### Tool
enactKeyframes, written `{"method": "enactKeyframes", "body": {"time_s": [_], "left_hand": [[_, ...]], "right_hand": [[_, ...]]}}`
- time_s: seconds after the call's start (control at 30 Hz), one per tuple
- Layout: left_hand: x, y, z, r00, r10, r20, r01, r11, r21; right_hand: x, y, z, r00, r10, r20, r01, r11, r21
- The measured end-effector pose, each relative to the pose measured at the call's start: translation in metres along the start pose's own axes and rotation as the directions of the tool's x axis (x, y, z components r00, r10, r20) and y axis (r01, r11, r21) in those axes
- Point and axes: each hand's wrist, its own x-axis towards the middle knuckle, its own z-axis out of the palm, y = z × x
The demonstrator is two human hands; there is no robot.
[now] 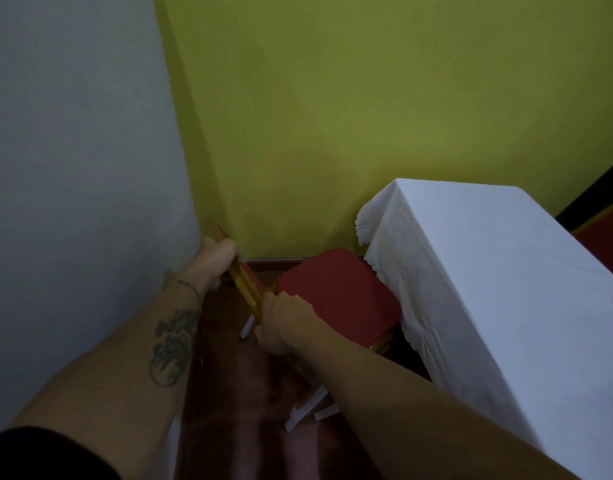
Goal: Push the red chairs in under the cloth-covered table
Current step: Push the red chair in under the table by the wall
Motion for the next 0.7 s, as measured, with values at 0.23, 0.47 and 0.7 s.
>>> {"method": "enactKeyframes", "body": {"time_s": [0.23, 0.47, 0.7], "left_hand": [[0.001, 0.016, -0.008, 0.996, -0.001, 0.093, -0.005, 0.998, 0.07], [0.016, 0.034, -0.003, 0.979, -0.016, 0.205, -0.008, 0.993, 0.114], [0.05, 0.051, 0.011, 0.965, 0.026, 0.261, -0.069, 0.986, 0.154]], "right_hand": [[0.008, -0.009, -0.003, 0.999, 0.033, -0.002, -0.032, 0.993, 0.114], [0.029, -0.003, -0.006, 0.998, 0.062, 0.001, -0.061, 0.983, 0.172], [0.061, -0.007, -0.005, 0.997, 0.033, -0.064, -0.021, 0.982, 0.189]]}}
